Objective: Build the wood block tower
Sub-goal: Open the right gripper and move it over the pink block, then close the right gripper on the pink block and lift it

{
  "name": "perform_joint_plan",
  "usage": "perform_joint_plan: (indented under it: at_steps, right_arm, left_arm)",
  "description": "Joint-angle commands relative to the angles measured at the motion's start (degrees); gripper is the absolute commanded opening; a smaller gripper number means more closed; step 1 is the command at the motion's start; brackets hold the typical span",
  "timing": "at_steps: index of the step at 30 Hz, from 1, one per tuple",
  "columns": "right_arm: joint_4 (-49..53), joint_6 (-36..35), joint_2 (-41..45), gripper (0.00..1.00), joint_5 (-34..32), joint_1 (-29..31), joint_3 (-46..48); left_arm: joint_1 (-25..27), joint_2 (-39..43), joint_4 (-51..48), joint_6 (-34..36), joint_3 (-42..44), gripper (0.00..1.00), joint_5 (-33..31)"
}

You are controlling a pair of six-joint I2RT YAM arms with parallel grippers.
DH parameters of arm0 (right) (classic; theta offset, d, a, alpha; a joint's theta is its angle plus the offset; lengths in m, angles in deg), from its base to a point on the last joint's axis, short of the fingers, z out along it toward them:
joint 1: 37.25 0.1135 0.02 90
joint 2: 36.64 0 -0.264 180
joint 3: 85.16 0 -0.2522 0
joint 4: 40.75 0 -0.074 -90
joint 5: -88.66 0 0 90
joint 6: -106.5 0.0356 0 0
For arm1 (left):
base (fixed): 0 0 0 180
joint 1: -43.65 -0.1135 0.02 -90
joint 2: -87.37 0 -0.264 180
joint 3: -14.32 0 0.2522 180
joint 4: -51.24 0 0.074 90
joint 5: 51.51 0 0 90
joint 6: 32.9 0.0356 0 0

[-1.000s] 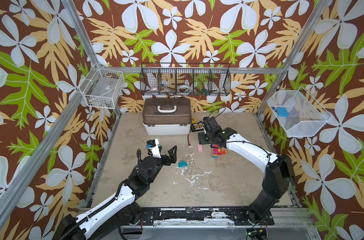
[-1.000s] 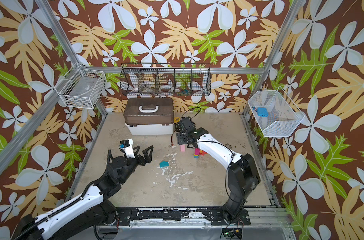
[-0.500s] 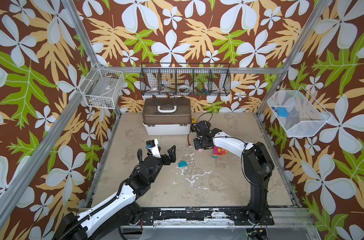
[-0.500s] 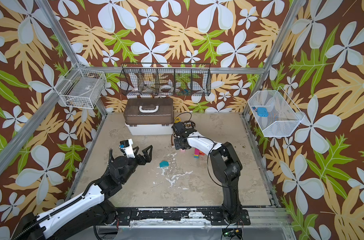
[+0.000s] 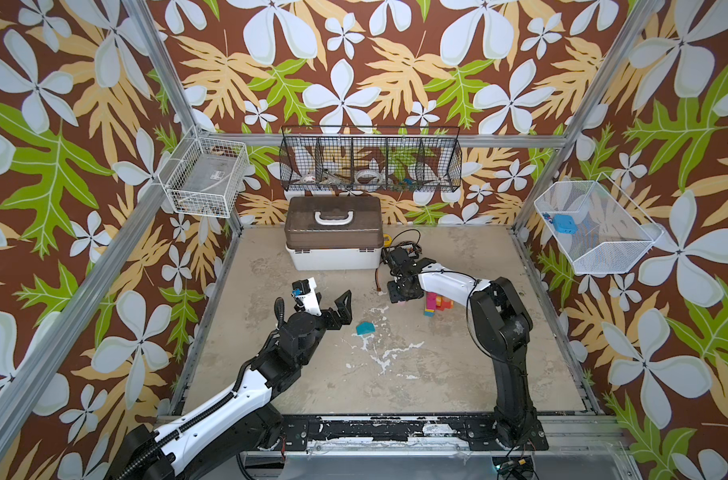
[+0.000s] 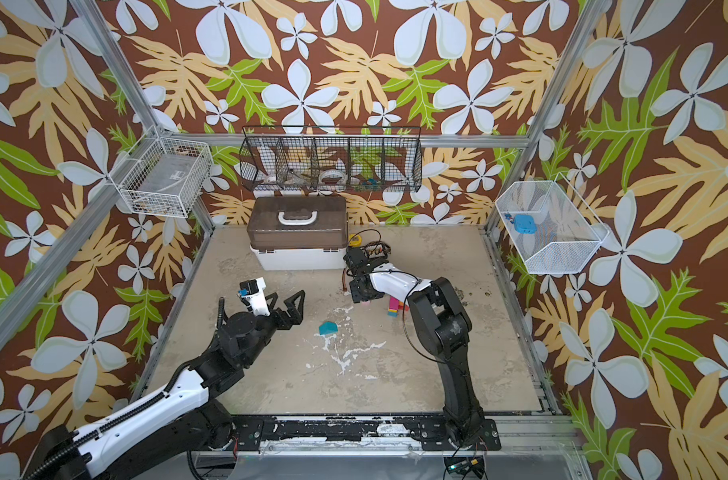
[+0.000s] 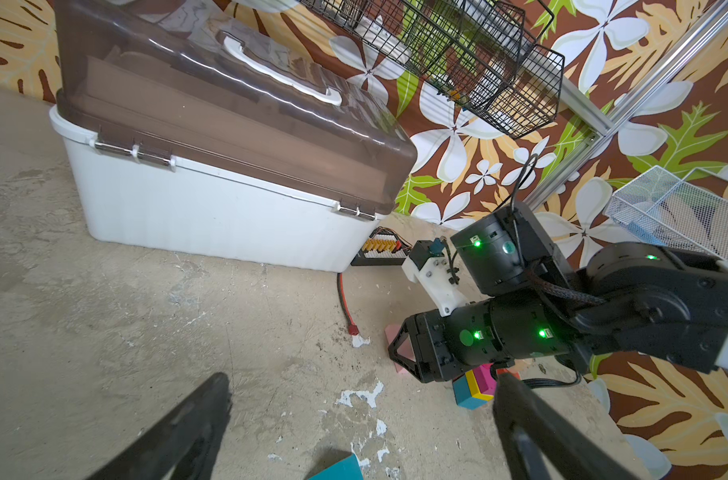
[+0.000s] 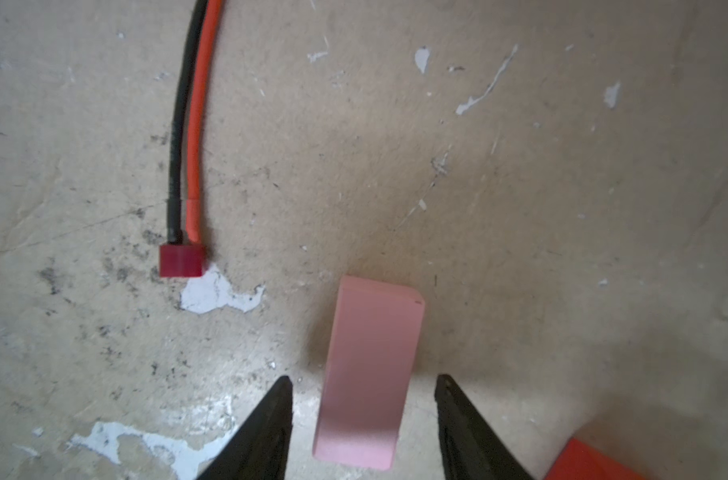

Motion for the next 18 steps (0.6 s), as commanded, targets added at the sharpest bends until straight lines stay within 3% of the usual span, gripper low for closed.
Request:
perform_joint_plan:
  at_steps: [1,9,18]
  right_arm:
    - [0.74,-0.23,-0.41,0.54,0.64,0.05,-0.51]
    - [0.88,-0.5,-1.01,0.46,1.12,0.05,-0.82]
    - [1.92,-1.06,-3.53,0.44,0.95,-0.41,-3.12]
  left_arm:
    - [-0.01,0.04,0.42,-0.07,-0.52,1.0,-0.53]
    - [0.0,-0.12,0.41,-0.07,-0.58,1.0,-0.49]
    - [0.0,-0.42,0.38,-0.12,-0.74,1.0,-0.26]
